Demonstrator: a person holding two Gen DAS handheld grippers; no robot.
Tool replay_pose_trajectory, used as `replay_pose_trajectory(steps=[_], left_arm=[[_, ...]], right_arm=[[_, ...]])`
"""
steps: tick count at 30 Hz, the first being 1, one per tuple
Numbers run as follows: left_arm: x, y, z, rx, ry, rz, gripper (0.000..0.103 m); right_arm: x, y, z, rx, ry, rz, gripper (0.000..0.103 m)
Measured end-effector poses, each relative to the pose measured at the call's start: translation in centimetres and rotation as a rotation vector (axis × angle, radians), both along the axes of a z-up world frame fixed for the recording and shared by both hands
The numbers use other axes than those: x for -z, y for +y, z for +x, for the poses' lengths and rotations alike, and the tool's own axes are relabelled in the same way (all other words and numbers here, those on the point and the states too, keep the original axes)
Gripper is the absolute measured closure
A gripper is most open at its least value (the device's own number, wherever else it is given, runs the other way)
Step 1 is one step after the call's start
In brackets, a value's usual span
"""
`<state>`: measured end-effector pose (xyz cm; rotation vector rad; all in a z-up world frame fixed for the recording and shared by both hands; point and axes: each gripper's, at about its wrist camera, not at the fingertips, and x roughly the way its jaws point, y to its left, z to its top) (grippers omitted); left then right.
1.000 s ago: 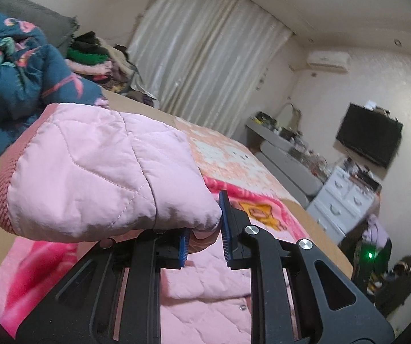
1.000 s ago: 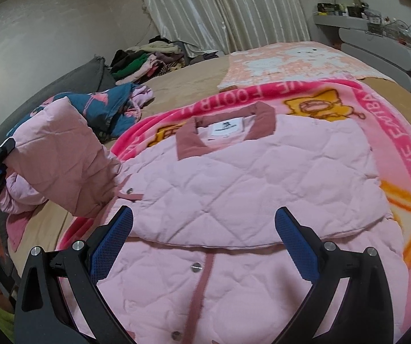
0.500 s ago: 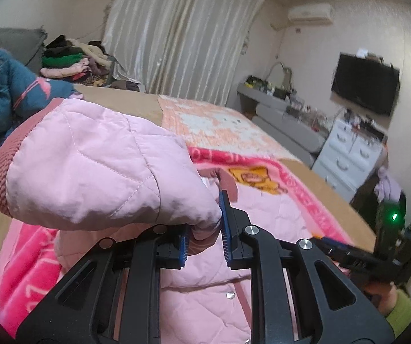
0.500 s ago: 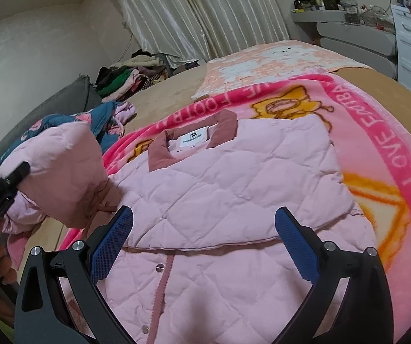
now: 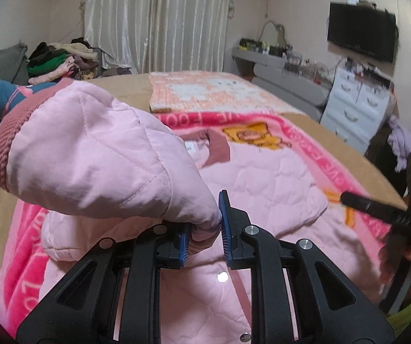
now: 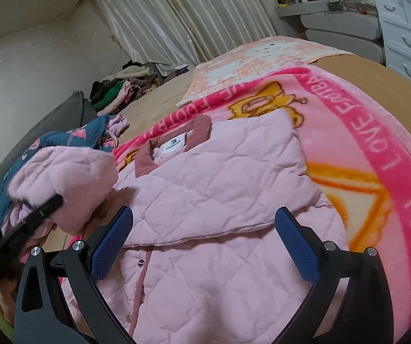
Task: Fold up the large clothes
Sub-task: 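Lay the sleeve and side panel over the jacket front, open the left tool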
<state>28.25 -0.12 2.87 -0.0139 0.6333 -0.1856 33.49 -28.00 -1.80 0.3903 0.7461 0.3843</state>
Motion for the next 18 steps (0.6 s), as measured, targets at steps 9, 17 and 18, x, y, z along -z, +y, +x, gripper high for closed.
replay_pose_trajectory(steps=[9, 17, 18], left_arm=[[3.1, -3.9, 0.3, 0.037, 0.055, 0.157, 0.092], [4.7, -6.0, 0.4, 0.064, 0.089, 0.188, 0.087], [4.9, -6.1, 0.4, 0.066, 0.095, 0.178, 0.085]], right_arm=[[0.5, -2.6, -0.4, 0.026, 0.008, 0.036, 0.004], [1.0, -4.3, -0.4, 0.05, 0.022, 0.052, 0.004], [1.1, -4.5, -0.4, 0.053, 0.026, 0.054, 0.004]])
